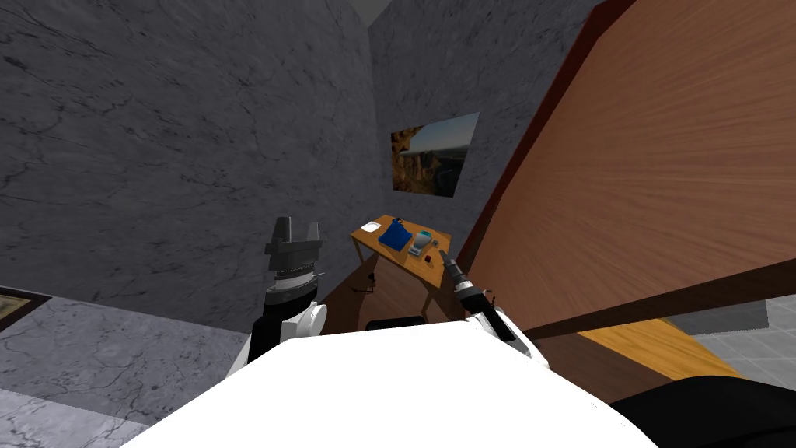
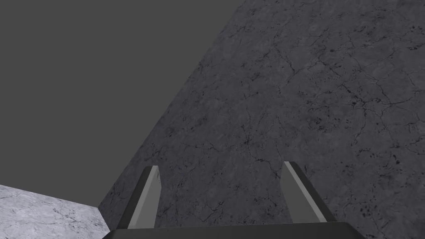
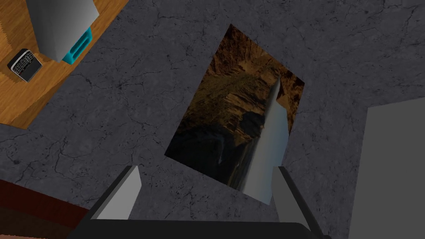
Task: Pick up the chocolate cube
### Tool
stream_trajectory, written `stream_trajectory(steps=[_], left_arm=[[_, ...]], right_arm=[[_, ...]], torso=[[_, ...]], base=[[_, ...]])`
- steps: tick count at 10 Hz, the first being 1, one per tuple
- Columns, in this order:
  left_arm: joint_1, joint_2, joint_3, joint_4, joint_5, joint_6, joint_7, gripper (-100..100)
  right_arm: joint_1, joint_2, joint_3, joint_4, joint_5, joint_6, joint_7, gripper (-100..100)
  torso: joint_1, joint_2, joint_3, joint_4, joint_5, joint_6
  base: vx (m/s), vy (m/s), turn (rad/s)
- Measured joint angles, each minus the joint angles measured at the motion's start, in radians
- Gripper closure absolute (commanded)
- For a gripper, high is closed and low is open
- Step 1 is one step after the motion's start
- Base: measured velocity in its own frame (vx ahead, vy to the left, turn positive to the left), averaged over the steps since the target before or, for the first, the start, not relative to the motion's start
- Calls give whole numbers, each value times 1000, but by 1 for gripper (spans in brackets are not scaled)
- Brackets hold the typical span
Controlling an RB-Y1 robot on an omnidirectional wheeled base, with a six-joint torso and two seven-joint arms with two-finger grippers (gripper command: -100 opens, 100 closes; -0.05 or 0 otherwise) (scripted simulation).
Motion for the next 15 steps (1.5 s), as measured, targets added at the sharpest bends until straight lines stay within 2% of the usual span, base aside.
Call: stream_trajectory(steps=[4, 7, 8, 9, 10, 11, 14, 15], left_arm=[[0, 0, 0, 0, 0, 0, 0, 0], [0, 0, 0, 0, 0, 0, 0, 0], [0, 0, 0, 0, 0, 0, 0, 0], [0, 0, 0, 0, 0, 0, 0, 0], [0, 0, 0, 0, 0, 0, 0, 0], [0, 0, 0, 0, 0, 0, 0, 0], [0, 0, 0, 0, 0, 0, 0, 0], [0, 0, 0, 0, 0, 0, 0, 0]], right_arm=[[10, -101, 17, 83, -33, 45, 114, -100], [22, -155, 33, 150, -50, 50, 187, -100], [30, -184, 38, 169, -61, 58, 211, -100], [32, -193, 41, 174, -65, 73, 234, -100], [35, -213, 55, 216, -72, 72, 262, -100], [39, -223, 59, 223, -77, 80, 285, -100], [66, -293, 77, 260, -112, 139, 368, -100], [64, -297, 81, 277, -113, 137, 382, -100]], torso=[[0, -1, -1, 0, 0, 0], [1, -1, -1, 0, 0, 0], [1, -2, -1, 0, 0, 0], [1, -1, -1, 0, 0, 0], [1, -2, -1, 0, 0, 0], [1, -2, -1, 0, 0, 0], [2, -3, -2, -1, 1, 0], [1, -2, -1, 0, 0, 0]], base=[[16, -10, 96], [23, 4, 103], [22, 0, 72], [29, 8, 155], [30, 3, 65], [41, 14, 167], [48, 16, 86], [35, 20, 158]])
